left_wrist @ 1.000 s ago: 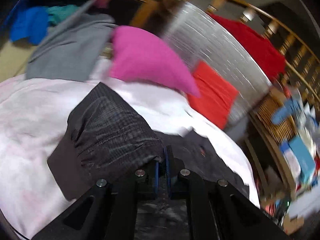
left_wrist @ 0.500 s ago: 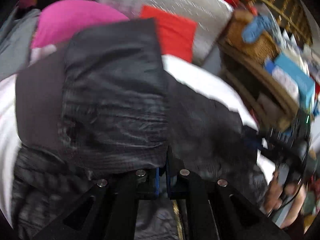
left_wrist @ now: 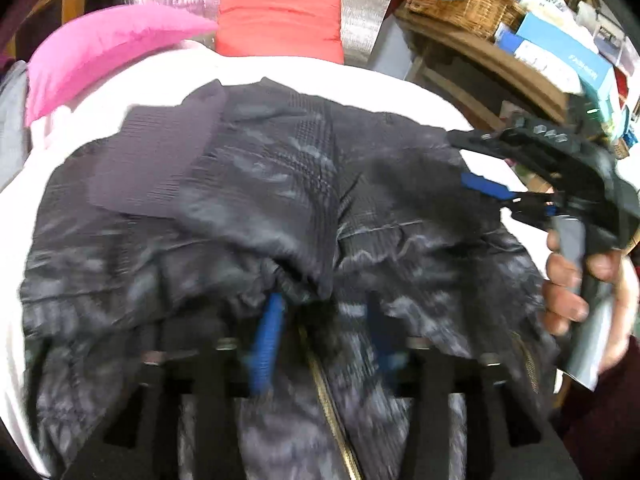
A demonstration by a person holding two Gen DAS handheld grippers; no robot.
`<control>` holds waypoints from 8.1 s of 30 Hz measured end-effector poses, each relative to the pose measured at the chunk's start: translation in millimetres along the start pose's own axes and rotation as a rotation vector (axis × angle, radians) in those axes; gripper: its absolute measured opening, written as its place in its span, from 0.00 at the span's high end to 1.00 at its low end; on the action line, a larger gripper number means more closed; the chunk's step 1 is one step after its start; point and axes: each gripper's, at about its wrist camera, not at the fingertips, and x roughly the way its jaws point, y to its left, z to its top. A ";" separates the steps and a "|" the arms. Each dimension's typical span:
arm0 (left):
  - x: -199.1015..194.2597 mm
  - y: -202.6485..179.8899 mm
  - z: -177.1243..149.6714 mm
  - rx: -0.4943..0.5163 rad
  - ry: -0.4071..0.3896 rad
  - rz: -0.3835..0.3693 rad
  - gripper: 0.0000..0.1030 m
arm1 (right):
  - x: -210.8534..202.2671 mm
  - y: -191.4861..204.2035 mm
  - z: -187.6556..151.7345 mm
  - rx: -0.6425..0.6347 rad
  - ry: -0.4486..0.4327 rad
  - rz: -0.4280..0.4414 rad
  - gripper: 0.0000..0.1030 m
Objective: Fold large clothes
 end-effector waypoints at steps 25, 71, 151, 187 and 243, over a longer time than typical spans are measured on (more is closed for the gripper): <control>-29.6 173.4 -8.8 -0.517 0.000 0.379 0.40 | 42.9 142.2 -109.8 -0.635 0.163 0.085 0.17; -23.7 164.0 -11.3 -0.463 0.027 0.370 0.40 | 75.5 159.8 -122.3 -0.963 0.061 -0.197 0.05; -26.8 150.9 -6.2 -0.390 0.021 0.416 0.40 | 9.2 -0.9 15.2 0.043 -0.111 -0.053 0.88; -29.6 117.7 10.6 -0.246 -0.077 0.507 0.40 | 9.9 -21.9 19.1 -0.003 -0.010 -0.164 0.62; -32.7 156.0 27.7 -0.239 -0.129 0.557 0.39 | 4.6 -49.9 34.2 0.067 -0.015 -0.071 0.29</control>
